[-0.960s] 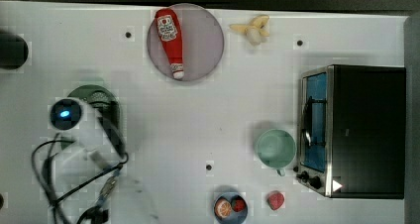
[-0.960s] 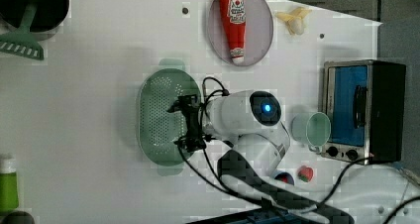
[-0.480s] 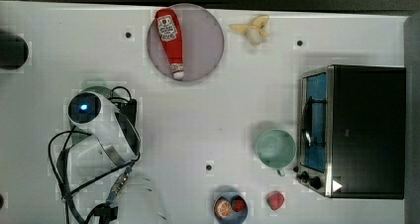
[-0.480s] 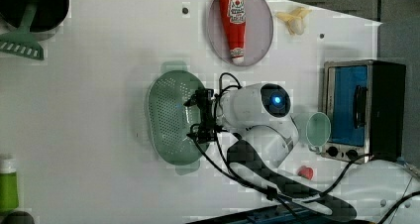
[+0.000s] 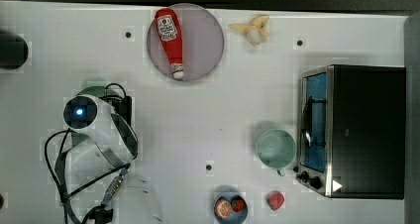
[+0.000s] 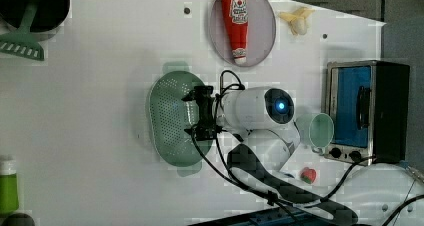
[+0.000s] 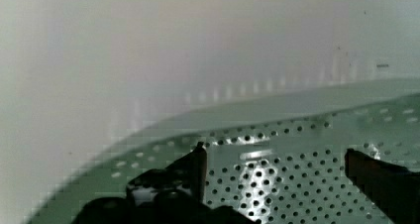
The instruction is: Drag strainer left to right.
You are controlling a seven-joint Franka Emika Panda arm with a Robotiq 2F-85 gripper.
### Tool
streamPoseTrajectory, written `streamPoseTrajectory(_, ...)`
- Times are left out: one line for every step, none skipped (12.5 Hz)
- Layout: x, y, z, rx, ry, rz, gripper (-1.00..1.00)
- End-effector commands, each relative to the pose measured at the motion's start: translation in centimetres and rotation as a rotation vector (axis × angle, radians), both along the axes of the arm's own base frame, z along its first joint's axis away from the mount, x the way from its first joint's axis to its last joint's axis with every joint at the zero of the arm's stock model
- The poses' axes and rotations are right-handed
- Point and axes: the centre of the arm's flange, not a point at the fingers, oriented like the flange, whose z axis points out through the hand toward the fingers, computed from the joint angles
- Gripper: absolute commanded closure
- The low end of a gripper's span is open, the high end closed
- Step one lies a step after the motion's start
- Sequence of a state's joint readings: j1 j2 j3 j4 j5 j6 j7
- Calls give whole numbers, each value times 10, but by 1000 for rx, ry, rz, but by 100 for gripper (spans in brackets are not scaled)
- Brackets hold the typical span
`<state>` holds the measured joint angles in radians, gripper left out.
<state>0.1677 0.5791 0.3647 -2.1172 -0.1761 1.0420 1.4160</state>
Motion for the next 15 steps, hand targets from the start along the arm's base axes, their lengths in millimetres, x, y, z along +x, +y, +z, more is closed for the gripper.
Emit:
streamPoseTrajectory(-2,-26,-5,-24,7,-73,-100)
streamPoseTrajectory(-1,-32,-5,-29,6,-80,-100)
streamPoseTrajectory(1,-39,-5,-36,4,-90,-100)
streamPoseTrajectory(3,-46,-4,-44,1,-100,-100)
streamPoseTrajectory(4,-54,-3,-50,-1,-99,-100)
streamPoseTrajectory(4,-62,-2,-56,-3,-95,-100)
streamPoseTrajectory(3,-71,0,-63,-3,-91,-100)
streamPoseTrajectory(1,-79,1,-70,-2,-89,-100)
streamPoseTrajectory(0,-88,2,-75,-1,-83,-100)
streamPoseTrajectory(-2,-98,2,-82,2,-76,-100)
streamPoseTrajectory(-4,-109,2,-88,5,-63,-100)
streamPoseTrajectory(-4,-119,2,-92,5,-45,-100)
streamPoseTrajectory(-4,-132,2,-99,7,-35,-100)
streamPoseTrajectory(-4,-144,3,-106,8,-30,-100)
streamPoseTrajectory(-4,-156,4,-113,8,-29,-100)
